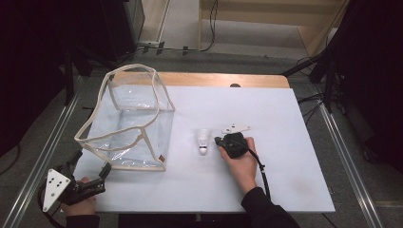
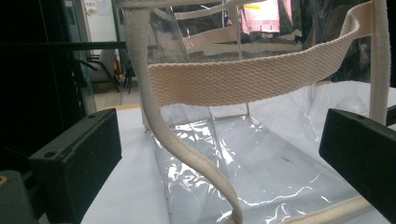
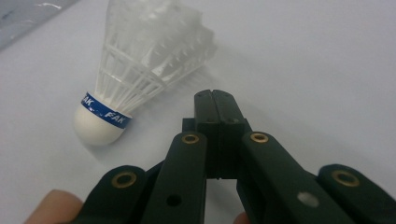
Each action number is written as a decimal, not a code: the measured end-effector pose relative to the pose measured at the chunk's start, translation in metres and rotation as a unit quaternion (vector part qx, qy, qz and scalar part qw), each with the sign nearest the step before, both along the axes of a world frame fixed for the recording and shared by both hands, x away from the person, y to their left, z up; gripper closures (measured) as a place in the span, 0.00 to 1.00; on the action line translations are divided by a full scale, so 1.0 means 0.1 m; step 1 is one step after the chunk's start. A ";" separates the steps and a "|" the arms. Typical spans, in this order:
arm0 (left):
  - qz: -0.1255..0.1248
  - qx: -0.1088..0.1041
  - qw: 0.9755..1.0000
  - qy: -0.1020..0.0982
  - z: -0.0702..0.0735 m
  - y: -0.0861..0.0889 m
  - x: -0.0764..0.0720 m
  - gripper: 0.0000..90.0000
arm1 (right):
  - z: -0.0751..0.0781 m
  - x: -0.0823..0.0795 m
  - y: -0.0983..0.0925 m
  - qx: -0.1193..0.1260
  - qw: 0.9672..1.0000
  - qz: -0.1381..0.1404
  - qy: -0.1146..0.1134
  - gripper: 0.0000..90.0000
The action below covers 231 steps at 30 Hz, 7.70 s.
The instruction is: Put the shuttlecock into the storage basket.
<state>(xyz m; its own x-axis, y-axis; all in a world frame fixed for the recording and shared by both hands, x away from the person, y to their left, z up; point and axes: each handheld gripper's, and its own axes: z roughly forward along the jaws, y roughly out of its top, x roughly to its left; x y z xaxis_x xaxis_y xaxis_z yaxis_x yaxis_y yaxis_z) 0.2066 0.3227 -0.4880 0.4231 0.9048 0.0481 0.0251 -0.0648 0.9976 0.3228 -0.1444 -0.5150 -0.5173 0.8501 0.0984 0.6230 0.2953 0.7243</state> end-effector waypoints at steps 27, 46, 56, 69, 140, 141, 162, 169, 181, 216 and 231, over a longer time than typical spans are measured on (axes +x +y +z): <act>0.000 0.000 1.000 0.000 0.00 0.00 0.00 0.00 | 0.30 -0.20 0.48 0.039 0.997 0.062 0.027 0.00; 0.000 -0.002 1.000 -0.001 0.00 0.00 0.00 0.00 | 0.23 -0.16 0.69 -0.035 0.991 0.117 0.054 0.24; -0.001 -0.002 1.000 -0.001 0.00 0.00 0.00 0.00 | 0.25 -0.15 0.78 -0.066 0.985 0.148 0.062 0.42; -0.001 -0.003 1.000 -0.001 0.00 0.00 0.00 0.00 | 0.25 -0.10 0.85 -0.083 0.979 0.174 0.072 0.56; -0.001 -0.003 1.000 -0.001 0.00 0.00 0.00 0.00 | 0.53 -0.16 0.80 -0.023 0.985 0.173 -0.003 0.70; -0.001 -0.003 1.000 -0.001 0.00 0.00 0.00 0.00 | 0.54 -0.16 0.79 -0.022 0.985 0.173 -0.006 0.70; -0.001 -0.003 1.000 0.000 0.00 0.00 0.00 0.00 | 0.71 -0.18 0.72 0.022 0.985 0.163 -0.045 0.70; -0.001 -0.003 1.000 0.000 0.00 0.00 0.00 0.00 | 0.77 -0.20 0.72 0.034 0.984 0.163 -0.059 0.70; -0.001 -0.002 1.000 0.000 0.00 0.00 0.00 0.00 | 0.90 -0.24 0.72 0.050 0.982 0.163 -0.082 0.70; -0.001 -0.002 1.000 0.000 0.00 0.00 0.00 0.00 | 1.19 -0.27 0.68 0.081 0.977 0.157 -0.117 0.70; -0.001 -0.002 1.000 0.000 0.00 0.00 0.00 0.00 | 1.30 -0.26 0.67 0.082 0.976 0.156 -0.130 0.70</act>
<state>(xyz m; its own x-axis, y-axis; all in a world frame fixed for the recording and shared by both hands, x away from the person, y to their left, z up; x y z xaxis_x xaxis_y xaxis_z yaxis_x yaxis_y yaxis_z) 0.2066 0.3224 -0.4879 0.4251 0.9040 0.0452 0.0240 -0.0612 0.9978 0.2970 -0.0776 -0.3851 -0.7735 0.6316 0.0517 0.3114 0.3078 0.8991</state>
